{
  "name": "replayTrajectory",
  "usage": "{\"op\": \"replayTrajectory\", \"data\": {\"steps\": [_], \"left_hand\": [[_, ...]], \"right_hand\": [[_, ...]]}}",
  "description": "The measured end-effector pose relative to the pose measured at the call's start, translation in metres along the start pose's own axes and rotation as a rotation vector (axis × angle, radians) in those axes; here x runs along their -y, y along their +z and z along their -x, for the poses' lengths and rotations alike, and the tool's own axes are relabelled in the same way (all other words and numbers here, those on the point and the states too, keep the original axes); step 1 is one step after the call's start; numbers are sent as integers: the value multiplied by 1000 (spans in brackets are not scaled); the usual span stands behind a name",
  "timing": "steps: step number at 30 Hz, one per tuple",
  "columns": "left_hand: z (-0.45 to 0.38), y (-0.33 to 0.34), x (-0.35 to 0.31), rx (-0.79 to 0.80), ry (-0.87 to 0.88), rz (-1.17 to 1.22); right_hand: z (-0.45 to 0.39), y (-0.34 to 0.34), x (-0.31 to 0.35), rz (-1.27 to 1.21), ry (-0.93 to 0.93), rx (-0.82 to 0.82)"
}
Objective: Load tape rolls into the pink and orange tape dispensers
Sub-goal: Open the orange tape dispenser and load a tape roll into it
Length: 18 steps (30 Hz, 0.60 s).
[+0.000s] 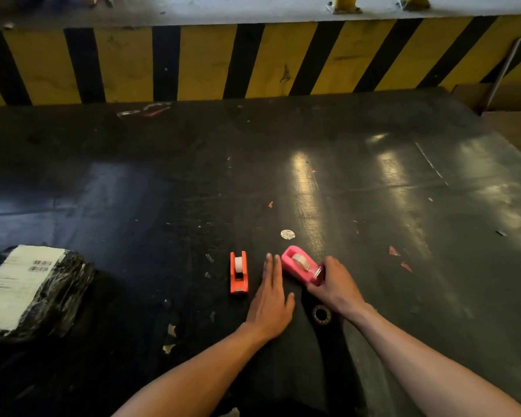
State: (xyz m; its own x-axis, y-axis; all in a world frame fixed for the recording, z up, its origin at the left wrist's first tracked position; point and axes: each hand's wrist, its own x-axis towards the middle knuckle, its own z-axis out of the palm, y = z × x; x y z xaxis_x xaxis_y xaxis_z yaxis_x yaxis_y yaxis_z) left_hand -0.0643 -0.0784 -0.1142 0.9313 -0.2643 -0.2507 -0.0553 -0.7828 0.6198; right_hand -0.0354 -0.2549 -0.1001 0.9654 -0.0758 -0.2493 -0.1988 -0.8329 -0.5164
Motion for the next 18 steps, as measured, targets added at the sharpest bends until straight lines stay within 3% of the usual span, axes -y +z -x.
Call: {"op": "replayTrajectory", "data": {"steps": [6, 18], "left_hand": [[-7, 18, 18, -19, -25, -380], [-8, 23, 21, -28, -34, -418]], "right_hand": [[-18, -4, -2, -82, 115, -97], [-39, 12, 8, 54, 247, -105]]}}
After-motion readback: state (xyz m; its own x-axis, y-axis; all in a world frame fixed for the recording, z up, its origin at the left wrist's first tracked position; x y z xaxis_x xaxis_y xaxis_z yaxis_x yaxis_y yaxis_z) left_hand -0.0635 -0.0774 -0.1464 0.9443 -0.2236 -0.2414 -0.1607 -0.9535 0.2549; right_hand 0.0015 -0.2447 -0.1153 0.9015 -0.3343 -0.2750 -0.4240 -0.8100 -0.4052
